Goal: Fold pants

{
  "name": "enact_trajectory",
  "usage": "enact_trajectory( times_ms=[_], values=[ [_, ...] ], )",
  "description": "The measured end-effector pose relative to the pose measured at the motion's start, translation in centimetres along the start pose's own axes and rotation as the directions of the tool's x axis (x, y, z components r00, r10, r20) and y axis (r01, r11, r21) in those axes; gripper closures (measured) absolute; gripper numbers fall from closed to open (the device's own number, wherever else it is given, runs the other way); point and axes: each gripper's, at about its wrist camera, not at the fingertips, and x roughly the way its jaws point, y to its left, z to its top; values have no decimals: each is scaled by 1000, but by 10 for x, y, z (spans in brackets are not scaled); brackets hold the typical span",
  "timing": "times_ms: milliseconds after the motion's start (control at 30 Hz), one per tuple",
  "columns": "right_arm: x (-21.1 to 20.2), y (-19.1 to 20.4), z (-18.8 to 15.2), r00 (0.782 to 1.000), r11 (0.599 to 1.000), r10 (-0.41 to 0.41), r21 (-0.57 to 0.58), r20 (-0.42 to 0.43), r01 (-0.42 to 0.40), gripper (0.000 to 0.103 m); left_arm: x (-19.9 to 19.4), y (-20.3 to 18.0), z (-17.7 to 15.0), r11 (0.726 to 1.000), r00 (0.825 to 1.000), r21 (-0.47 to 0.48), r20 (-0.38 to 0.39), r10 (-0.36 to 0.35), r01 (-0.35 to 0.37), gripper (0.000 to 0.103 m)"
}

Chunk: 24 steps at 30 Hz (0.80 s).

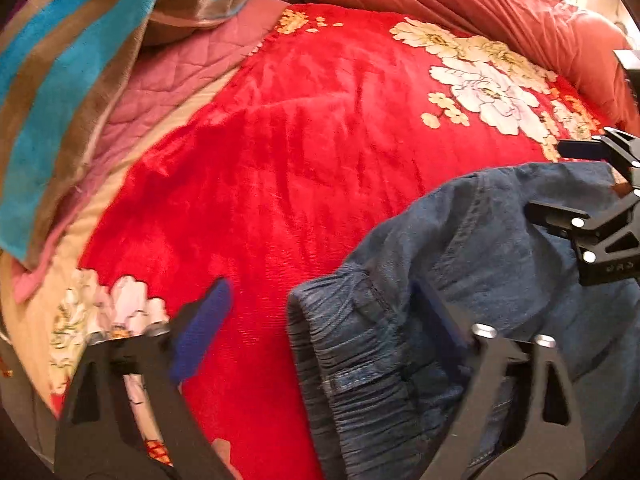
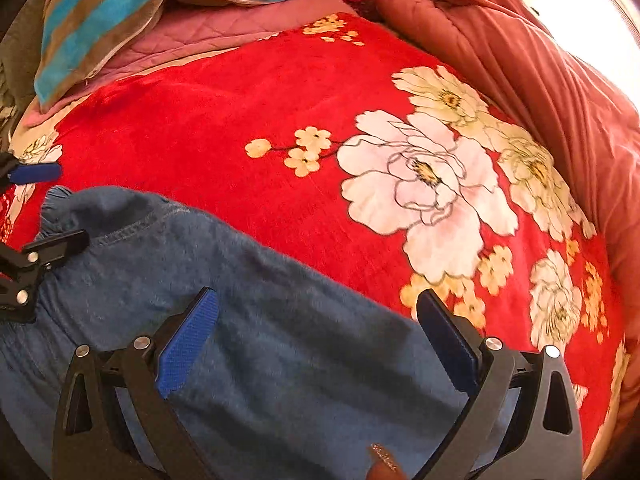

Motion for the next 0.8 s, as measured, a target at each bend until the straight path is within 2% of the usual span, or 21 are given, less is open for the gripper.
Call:
enact_trajectory(
  times_ms=[67,100,233,433,500,533,600,667,767,800],
  values=[
    [2,0,3,1000,1000,7,-17,0,-7,4,-2,-1,-1,999,999,9,15,-39,39,64],
    [3,0,4,1000,1000,10,-27,-2,-10,4,-4,-3,-1,999,999,15,26,-44,43,68],
    [5,4,5,1000,997,9,-71,-2,-9,4,-26,-6,-7,999,992,34,117,-42,38,73],
    [6,15,3,1000,987,-3,-158,13,5,6,-56,-6,-15,995,972,25,212,-99,96,75],
    [6,19,2,999,986,34,-161,12,-32,18,-59,-9,-17,994,970,39,217,-107,101,76],
    [5,21,0,998,986,66,-157,13,-63,34,-59,-11,-18,994,970,45,217,-107,100,76],
    [1,28,-5,995,982,97,-164,32,-90,52,-59,-13,-19,993,971,53,208,-115,106,76],
    [-5,33,-9,991,981,127,-154,50,-118,75,-60,-14,-21,994,972,63,213,-99,87,76],
    [-20,32,-17,987,987,136,-101,85,-127,87,-64,-13,-24,996,971,66,228,-79,65,76],
    [-28,31,-21,984,988,145,-75,106,-138,89,-66,-13,-25,996,970,66,232,-74,60,76]
  ],
)
